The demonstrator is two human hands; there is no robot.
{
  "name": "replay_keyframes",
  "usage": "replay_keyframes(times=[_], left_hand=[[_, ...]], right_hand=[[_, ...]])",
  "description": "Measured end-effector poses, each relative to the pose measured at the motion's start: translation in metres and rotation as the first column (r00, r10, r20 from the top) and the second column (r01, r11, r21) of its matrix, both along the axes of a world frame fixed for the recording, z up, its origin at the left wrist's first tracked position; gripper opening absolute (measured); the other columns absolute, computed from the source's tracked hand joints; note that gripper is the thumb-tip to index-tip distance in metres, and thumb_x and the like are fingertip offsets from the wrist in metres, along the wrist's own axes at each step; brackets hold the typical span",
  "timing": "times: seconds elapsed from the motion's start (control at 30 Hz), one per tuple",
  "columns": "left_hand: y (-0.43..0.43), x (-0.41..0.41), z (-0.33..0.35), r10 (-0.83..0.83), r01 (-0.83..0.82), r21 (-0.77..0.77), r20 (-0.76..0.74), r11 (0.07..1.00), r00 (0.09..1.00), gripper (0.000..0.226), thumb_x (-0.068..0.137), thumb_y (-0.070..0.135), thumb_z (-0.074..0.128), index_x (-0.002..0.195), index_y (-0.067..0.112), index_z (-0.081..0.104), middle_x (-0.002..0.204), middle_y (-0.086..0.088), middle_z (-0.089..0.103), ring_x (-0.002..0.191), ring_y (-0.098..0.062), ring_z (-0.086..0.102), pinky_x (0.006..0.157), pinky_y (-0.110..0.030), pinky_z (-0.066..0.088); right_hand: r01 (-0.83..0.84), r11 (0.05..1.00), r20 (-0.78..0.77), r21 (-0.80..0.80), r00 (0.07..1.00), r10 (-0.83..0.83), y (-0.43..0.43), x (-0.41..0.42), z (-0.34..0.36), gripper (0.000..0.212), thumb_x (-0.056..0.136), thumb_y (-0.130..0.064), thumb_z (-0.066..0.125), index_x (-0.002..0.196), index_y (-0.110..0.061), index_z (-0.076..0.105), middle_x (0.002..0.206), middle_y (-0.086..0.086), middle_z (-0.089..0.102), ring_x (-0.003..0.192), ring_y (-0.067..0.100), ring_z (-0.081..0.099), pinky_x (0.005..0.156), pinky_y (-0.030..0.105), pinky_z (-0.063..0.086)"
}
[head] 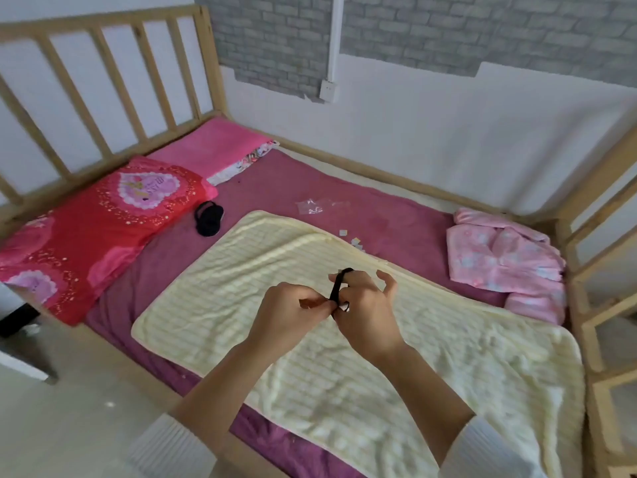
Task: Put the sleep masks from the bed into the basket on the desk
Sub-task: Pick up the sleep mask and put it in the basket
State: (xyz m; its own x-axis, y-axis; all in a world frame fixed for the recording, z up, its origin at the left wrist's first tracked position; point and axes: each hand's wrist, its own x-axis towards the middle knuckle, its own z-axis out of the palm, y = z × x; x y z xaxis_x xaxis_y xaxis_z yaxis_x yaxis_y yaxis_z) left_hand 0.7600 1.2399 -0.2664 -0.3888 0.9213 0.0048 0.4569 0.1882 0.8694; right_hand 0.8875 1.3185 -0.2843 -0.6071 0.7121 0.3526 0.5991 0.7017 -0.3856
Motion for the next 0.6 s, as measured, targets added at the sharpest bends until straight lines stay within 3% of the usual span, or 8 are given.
replay_keyframes(times=[0.07, 0.13, 0.2, 0.3, 0.4, 0.5, 0.53, 0.6], left_hand=[[-0.02, -0.015, -0.003, 0.061, -0.061, -0.025, -0.018, 0.998, 0.998, 0.023, 0.069, 0.044, 0.071, 0.062, 0.022, 0.074, 0.054, -0.002, 0.066, 0.046, -0.005, 0.05, 0.049, -0.024, 0.04], [-0.041, -0.032, -0.003, 0.104, -0.105, -0.054, -0.026, 0.993, 0.994, 0.023, 0.066, 0.045, 0.07, 0.055, 0.025, 0.071, 0.045, 0.008, 0.06, 0.04, -0.001, 0.047, 0.042, -0.011, 0.032], [-0.063, -0.05, -0.003, 0.145, -0.146, -0.072, -0.022, 0.987, 0.989, 0.021, 0.065, 0.04, 0.069, 0.046, 0.031, 0.065, 0.039, 0.016, 0.054, 0.036, 0.001, 0.046, 0.039, -0.009, 0.031], [-0.097, -0.087, -0.006, 0.23, -0.23, -0.09, -0.006, 0.969, 0.973, 0.012, 0.061, 0.038, 0.063, 0.049, 0.035, 0.066, 0.041, 0.011, 0.056, 0.038, -0.004, 0.047, 0.038, -0.013, 0.032], [-0.135, -0.136, -0.013, 0.371, -0.368, -0.078, 0.02, 0.926, 0.929, 0.016, 0.063, 0.034, 0.061, 0.059, 0.022, 0.071, 0.056, -0.002, 0.067, 0.053, -0.02, 0.062, 0.05, -0.026, 0.043], [-0.182, -0.192, -0.021, 0.569, -0.559, -0.11, 0.114, 0.822, 0.815, 0.029, 0.062, 0.032, 0.059, 0.053, 0.005, 0.061, 0.04, -0.003, 0.056, 0.038, -0.017, 0.048, 0.047, -0.028, 0.037], [-0.199, -0.212, -0.025, 0.613, -0.6, -0.125, 0.155, 0.79, 0.775, 0.029, 0.063, 0.03, 0.06, 0.051, 0.004, 0.058, 0.037, 0.001, 0.051, 0.034, -0.011, 0.042, 0.045, -0.026, 0.034], [-0.237, -0.252, -0.034, 0.685, -0.667, -0.159, 0.226, 0.728, 0.693, 0.027, 0.069, 0.023, 0.064, 0.056, 0.0, 0.062, 0.041, 0.001, 0.052, 0.031, -0.006, 0.039, 0.039, -0.021, 0.033]], right_hand=[[-0.063, 0.998, 0.008, -0.001, 0.998, 0.063, -0.018, -0.019, -0.002, 0.015, 0.065, 0.001, 0.071, 0.058, -0.012, 0.067, 0.109, -0.007, 0.07, 0.11, 0.007, 0.061, 0.103, 0.043, 0.017], [-0.131, 0.991, 0.032, 0.001, 0.991, 0.131, -0.036, -0.039, -0.002, 0.012, 0.066, 0.0, 0.07, 0.061, -0.011, 0.07, 0.109, -0.007, 0.07, 0.11, 0.007, 0.061, 0.104, 0.045, 0.019], [-0.198, 0.98, 0.043, -0.017, 0.979, 0.198, -0.054, -0.061, -0.001, 0.011, 0.069, -0.003, 0.07, 0.065, -0.013, 0.073, 0.11, -0.007, 0.07, 0.111, 0.006, 0.059, 0.106, 0.046, 0.019], [-0.247, 0.967, 0.003, -0.068, 0.969, 0.248, -0.081, -0.096, -0.001, 0.008, 0.076, -0.014, 0.072, 0.069, -0.015, 0.075, 0.107, -0.009, 0.07, 0.109, 0.003, 0.058, 0.109, 0.045, 0.016], [-0.228, 0.954, -0.074, -0.195, 0.973, 0.217, -0.11, -0.137, 0.003, 0.017, 0.081, -0.029, 0.07, 0.07, -0.016, 0.072, 0.086, -0.009, 0.073, 0.087, 0.003, 0.062, 0.107, 0.034, 0.012], [-0.266, 0.908, -0.097, -0.322, 0.964, 0.248, -0.143, -0.183, 0.008, 0.013, 0.082, -0.024, 0.068, 0.073, -0.017, 0.073, 0.069, 0.0, 0.073, 0.066, 0.014, 0.063, 0.104, 0.029, 0.021], [-0.288, 0.887, -0.112, -0.36, 0.958, 0.265, -0.156, -0.2, 0.008, 0.011, 0.081, -0.02, 0.069, 0.072, -0.016, 0.073, 0.067, 0.003, 0.073, 0.064, 0.018, 0.063, 0.098, 0.03, 0.032], [-0.316, 0.826, -0.168, -0.468, 0.949, 0.267, -0.185, -0.237, 0.01, 0.008, 0.076, -0.013, 0.072, 0.069, -0.011, 0.074, 0.065, 0.008, 0.071, 0.057, 0.019, 0.061, 0.068, 0.028, 0.045]])
